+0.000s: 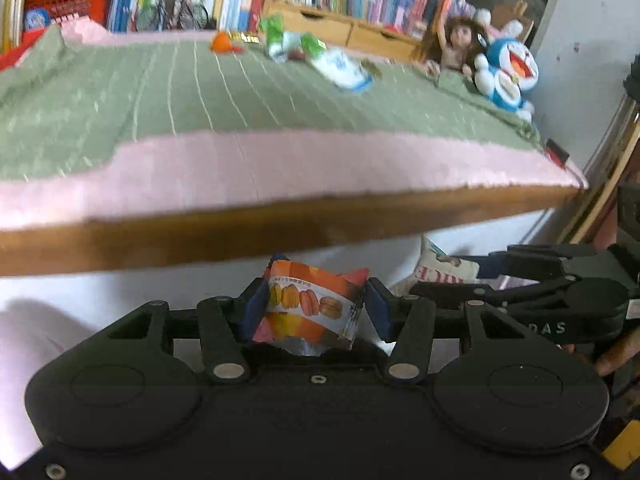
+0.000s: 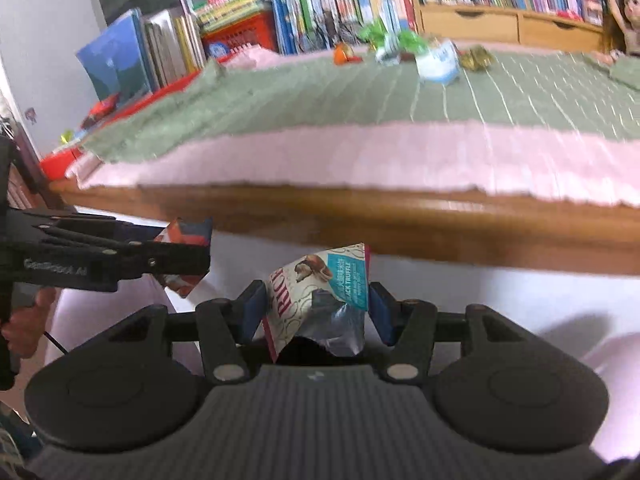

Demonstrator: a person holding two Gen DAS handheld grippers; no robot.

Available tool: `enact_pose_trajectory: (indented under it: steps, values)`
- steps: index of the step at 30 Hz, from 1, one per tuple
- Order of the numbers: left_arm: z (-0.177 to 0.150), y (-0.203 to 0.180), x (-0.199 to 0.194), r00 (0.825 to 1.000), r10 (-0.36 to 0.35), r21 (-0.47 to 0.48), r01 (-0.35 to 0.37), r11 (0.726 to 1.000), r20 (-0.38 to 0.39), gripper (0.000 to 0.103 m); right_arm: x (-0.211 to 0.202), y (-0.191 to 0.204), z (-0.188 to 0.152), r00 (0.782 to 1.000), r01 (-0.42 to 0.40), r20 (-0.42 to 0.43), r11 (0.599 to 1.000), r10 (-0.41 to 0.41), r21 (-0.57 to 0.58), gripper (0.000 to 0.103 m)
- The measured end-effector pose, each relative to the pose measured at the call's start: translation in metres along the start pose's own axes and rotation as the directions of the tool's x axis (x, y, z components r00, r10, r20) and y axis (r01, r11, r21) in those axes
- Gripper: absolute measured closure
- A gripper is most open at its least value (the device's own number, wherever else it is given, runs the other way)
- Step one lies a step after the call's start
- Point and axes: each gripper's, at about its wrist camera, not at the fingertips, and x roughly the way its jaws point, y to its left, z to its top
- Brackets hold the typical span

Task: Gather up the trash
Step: 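Carry both held wrappers down past the bed edge toward the bin, then open the left gripper over the bin to drop the orange packet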

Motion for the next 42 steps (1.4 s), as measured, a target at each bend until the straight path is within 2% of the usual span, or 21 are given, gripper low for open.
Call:
enact_pose_trajectory:
  steps: [11,19,31,34,36,39,42]
  values:
    - [-0.02,-0.004,0.025,0.997,-0.022,-0.034,0.019,0.999,-0.073,0.054,0.004,-0.016,-0.02,0.999,0.031,-0.03,0.996,-0.029,0.081,0.044]
    - [-0.038,-0.002,0.046,0.989,0.001,-0.036,-0.006,0.999,-0.148,0.053,0.01,-0.018,-0.028,0.998,0.043,-0.058,0.993,-0.036,0.107,0.044]
    - [-0.042,-0.005,0.063,0.984,0.011,-0.019,-0.015,1.0,-0.177,0.05,0.009,-0.018,-0.025,0.996,0.073,-0.057,0.993,-0.067,0.096,0.044]
    - [-0.045,-0.002,0.063,0.981,0.015,-0.036,-0.022,0.999,-0.192,0.035,0.008,-0.021,-0.026,0.996,0.077,-0.056,0.991,-0.071,0.106,0.043]
    - [-0.045,-0.002,0.065,0.981,0.02,-0.049,-0.03,0.998,-0.192,0.018,0.009,-0.02,-0.026,0.996,0.078,-0.057,0.991,-0.072,0.112,0.043]
    - [-0.045,-0.001,0.07,0.979,0.051,-0.058,-0.063,0.996,-0.199,0.002,0.009,-0.022,-0.027,0.996,0.073,-0.06,0.989,-0.066,0.126,0.043]
    - [-0.043,0.006,0.073,0.974,0.075,-0.086,-0.095,0.992,-0.214,0.001,0.011,-0.022,-0.029,0.996,0.066,-0.068,0.989,-0.058,0.13,0.043]
